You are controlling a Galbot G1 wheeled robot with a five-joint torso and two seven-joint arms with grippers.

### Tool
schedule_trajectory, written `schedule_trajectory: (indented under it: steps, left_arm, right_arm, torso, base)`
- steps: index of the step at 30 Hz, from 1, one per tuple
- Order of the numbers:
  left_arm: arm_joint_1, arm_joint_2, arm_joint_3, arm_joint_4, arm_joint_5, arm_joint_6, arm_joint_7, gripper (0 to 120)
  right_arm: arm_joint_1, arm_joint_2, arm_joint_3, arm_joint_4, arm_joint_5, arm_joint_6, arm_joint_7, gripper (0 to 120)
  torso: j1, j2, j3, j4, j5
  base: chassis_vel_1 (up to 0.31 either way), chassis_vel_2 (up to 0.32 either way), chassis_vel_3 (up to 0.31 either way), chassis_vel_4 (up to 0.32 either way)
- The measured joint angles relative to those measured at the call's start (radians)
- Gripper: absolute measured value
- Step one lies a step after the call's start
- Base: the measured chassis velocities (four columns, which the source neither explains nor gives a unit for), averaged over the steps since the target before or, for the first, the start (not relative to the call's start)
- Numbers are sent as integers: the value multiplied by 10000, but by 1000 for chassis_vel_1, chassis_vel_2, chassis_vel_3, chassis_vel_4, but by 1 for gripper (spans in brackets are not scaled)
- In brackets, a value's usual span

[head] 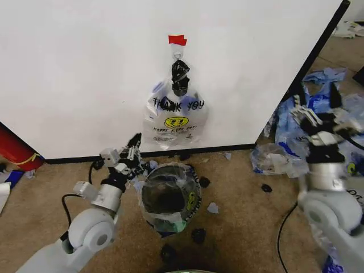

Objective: Pick up the garbage bag from the wall and place it over the trash bin.

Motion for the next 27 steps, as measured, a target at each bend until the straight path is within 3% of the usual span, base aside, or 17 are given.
schedule_trajectory:
  steps: [8,18,27]
  left_arm:
    - [648,-646,-1348,316,810,-419,830,60]
    - [1488,-2138,-2735,496,2308,-1010,1534,97]
    - [2140,-2614,-3399,393,2736,-1486,1855,100]
  right_arm:
    - [-2040,1695,1197,447,-1568,186,96,100]
    - [-3459,3164,740,280,-3438,1009,-22,100]
    - [-3520,3504,234,-220,-3997,1294,-191,100]
  torso:
    - [0,0,1,-2,-8]
    - [0,0,2,2,-3]
    - [1,1,2,0,-5]
  base:
    - [0,0,0,0]
    - [0,0,0,0]
    - [0,0,0,0]
